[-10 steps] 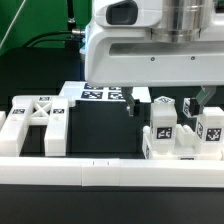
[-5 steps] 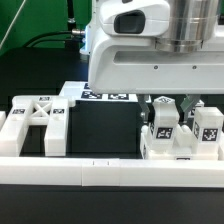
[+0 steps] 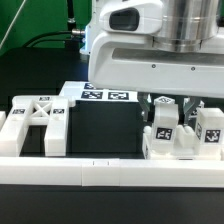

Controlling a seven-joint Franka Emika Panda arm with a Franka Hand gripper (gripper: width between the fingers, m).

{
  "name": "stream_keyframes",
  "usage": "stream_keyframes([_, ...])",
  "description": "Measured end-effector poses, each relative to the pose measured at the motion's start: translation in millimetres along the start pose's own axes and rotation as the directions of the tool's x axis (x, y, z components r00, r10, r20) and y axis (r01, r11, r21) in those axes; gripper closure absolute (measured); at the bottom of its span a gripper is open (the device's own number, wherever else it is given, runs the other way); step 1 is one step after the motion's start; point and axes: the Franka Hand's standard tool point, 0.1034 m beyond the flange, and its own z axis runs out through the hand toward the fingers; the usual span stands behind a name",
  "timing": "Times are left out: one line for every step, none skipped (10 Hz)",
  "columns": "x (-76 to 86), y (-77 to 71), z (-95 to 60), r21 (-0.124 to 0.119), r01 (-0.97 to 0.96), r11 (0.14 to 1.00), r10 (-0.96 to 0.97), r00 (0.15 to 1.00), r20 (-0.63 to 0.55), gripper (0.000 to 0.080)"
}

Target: Assemble chair

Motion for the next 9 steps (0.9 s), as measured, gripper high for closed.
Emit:
stream_keyframes([-1.6, -1.0, 0.2, 0.007, -0.088, 0.996, 0.088, 0.996, -0.028, 0.0512])
stream_keyframes([-1.4, -2.0, 0.2, 0.027, -0.229, 0.973, 0.230, 0.971, -0.056, 0.0512])
stream_keyframes([-1.7, -1.1, 0.4, 0.048, -0.361, 0.931, 0.364, 0.928, -0.078, 0.0512])
stream_keyframes([-1.6, -0.2, 0.2, 0.057, -0.467, 0.883, 0.470, 0.879, -0.079, 0.0512])
stream_keyframes([-1.5, -0.2, -0.1, 0.062, -0.510, 0.858, 0.514, 0.855, -0.071, 0.0512])
stream_keyframes([-1.2, 0.8, 0.3, 0.069, -0.580, 0.811, 0.584, 0.809, -0.065, 0.0512])
stream_keyframes([-1.1, 1.2, 0.4, 0.072, -0.628, 0.775, 0.632, 0.772, -0.061, 0.0512])
stream_keyframes([-0.4, 3.0, 1.0, 0.092, -0.687, 0.720, 0.693, 0.718, -0.059, 0.0512])
stream_keyframes([-2.0, 4.5, 1.4, 0.136, -0.769, 0.625, 0.780, 0.624, -0.052, 0.0512])
